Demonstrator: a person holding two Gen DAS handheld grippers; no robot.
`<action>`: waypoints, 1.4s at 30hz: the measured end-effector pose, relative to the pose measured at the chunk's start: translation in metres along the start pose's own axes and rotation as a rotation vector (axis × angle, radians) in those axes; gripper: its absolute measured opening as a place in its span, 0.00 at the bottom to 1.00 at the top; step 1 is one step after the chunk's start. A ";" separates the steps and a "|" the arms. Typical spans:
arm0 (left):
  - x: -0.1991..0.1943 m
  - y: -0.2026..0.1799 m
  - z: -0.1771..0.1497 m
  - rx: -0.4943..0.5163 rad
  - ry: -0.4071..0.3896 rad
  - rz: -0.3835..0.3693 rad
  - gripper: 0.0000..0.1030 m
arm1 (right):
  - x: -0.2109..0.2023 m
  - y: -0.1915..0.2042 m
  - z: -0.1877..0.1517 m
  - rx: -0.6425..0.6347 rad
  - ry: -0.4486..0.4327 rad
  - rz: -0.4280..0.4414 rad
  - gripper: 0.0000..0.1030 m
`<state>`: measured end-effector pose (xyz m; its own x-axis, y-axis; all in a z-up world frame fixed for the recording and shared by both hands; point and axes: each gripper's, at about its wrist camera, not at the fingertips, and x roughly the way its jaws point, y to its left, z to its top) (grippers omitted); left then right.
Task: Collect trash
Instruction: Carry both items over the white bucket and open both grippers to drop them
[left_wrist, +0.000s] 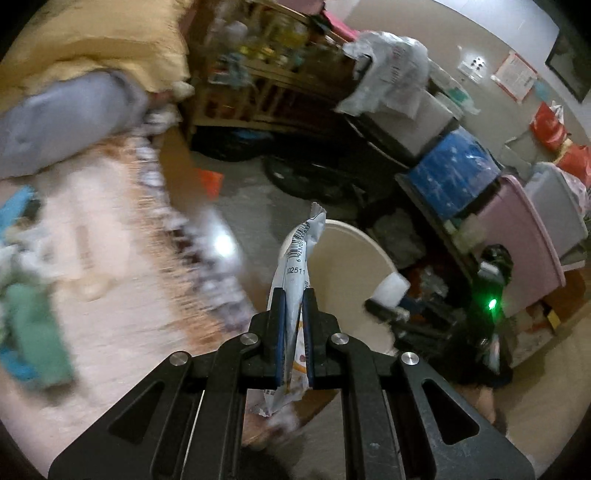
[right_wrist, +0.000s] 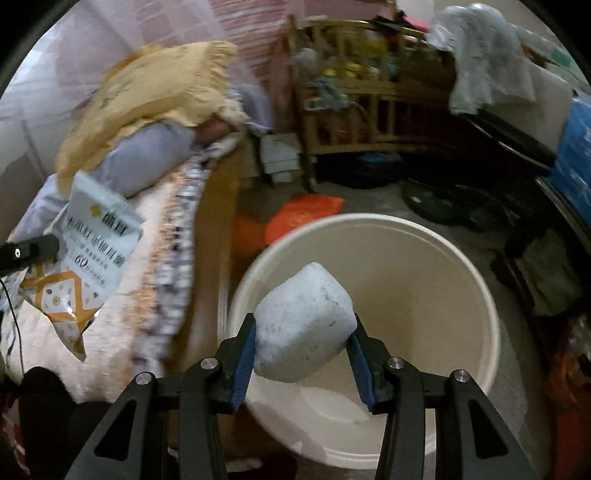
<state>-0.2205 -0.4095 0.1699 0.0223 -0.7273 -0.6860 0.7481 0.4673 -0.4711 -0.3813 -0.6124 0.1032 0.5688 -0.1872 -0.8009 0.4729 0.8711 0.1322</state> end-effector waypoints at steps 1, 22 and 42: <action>0.010 -0.005 0.002 -0.002 0.004 -0.011 0.06 | 0.002 -0.006 -0.001 0.010 0.006 -0.006 0.44; 0.006 0.048 -0.021 -0.097 -0.001 0.237 0.47 | 0.011 0.018 -0.006 -0.014 0.003 0.004 0.73; -0.148 0.178 -0.099 -0.238 -0.177 0.562 0.56 | 0.031 0.206 0.010 -0.260 0.046 0.336 0.80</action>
<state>-0.1563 -0.1687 0.1327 0.4930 -0.4013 -0.7719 0.4231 0.8859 -0.1903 -0.2591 -0.4434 0.1112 0.6289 0.1424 -0.7643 0.0775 0.9667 0.2439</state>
